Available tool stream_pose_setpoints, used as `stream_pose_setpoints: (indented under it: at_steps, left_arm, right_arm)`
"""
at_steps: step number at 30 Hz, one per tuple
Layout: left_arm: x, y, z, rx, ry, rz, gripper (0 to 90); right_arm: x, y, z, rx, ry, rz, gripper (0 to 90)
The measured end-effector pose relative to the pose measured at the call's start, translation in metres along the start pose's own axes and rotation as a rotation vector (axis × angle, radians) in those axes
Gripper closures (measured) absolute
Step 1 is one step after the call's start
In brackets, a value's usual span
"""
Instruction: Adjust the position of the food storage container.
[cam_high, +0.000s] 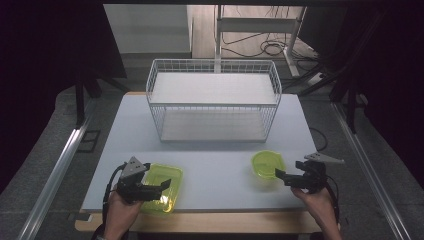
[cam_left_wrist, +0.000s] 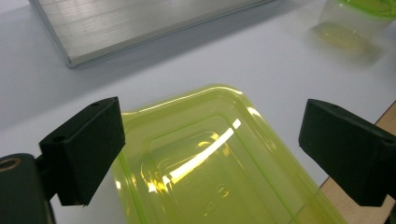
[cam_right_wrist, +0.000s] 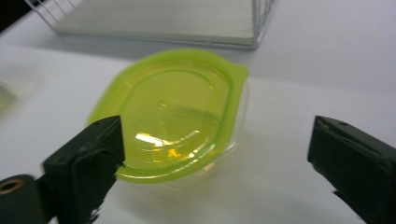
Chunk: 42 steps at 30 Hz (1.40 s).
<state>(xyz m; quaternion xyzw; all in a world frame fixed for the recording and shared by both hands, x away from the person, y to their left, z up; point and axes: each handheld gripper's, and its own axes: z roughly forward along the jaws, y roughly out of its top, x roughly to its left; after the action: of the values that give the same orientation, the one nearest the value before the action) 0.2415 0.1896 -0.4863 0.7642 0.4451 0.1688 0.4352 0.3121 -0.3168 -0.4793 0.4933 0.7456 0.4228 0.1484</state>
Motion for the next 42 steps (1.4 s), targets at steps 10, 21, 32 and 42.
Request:
stream_pose_setpoints:
  at_steps: [10,21,32,42]
  left_arm:
    - [0.003,-0.005,0.000,0.005,0.019,0.043,7.0]
    - [0.007,-0.008,0.001,-0.014,0.041,0.063,6.9]
    - [0.026,-0.015,-0.008,-0.074,0.132,0.032,5.2]
    - [0.040,-0.021,-0.010,-0.088,0.184,-0.022,4.4]
  right_arm:
    - [0.004,0.001,-0.002,0.014,0.021,-0.058,32.0]
    - [0.006,0.003,-0.006,0.032,0.013,-0.125,46.5]
    - [0.021,0.013,-0.008,0.022,0.003,-0.207,74.5]
    - [0.044,0.023,0.008,0.070,0.053,-0.265,89.0]
